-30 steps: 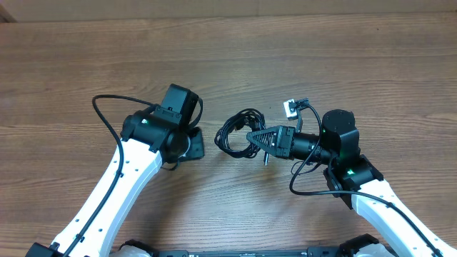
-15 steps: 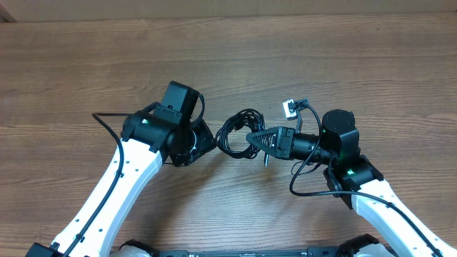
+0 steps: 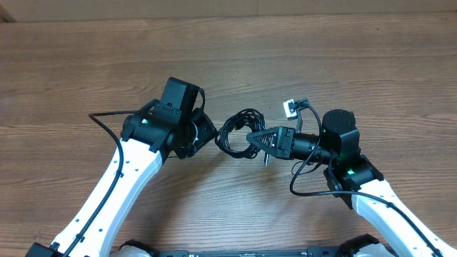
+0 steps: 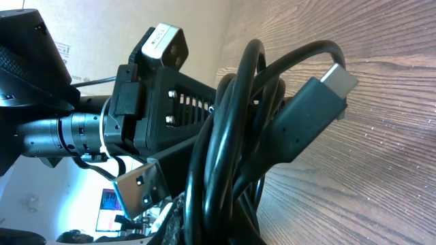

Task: Untangle cables

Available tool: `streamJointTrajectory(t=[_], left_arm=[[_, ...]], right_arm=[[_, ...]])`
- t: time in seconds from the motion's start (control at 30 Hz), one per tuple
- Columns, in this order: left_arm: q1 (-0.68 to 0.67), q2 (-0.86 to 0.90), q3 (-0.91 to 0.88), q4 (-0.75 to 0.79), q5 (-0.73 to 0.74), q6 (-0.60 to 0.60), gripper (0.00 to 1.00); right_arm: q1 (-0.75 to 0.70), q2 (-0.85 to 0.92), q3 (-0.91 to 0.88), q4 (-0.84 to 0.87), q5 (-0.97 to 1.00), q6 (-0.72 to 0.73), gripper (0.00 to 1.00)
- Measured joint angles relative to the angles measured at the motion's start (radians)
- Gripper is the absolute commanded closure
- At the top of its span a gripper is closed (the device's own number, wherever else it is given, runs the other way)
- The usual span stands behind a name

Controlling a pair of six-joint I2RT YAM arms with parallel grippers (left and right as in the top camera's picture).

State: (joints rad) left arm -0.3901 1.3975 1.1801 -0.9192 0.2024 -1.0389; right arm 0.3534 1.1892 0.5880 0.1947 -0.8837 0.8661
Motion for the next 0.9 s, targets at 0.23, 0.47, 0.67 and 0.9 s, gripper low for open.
streamJointTrajectory(t=[0.23,0.47,0.67,0.9], left_arm=[[0.0,0.037,0.0,-0.01,0.036,0.058,0.62],[0.02,0.073,0.0,0.036,0.086,0.22,0.48],[0.083,0.071,0.0,0.043,0.169,0.322,0.47],[0.098,0.071,0.0,0.009,0.247,0.382,0.48]], right_arm=[[0.0,0.0,0.0,-0.003,-0.001,0.0,0.96],[0.0,0.0,0.0,-0.003,0.0,0.0,0.96],[0.0,0.0,0.0,-0.001,0.0,0.0,0.96],[0.0,0.0,0.0,0.0,0.0,0.0,0.96]])
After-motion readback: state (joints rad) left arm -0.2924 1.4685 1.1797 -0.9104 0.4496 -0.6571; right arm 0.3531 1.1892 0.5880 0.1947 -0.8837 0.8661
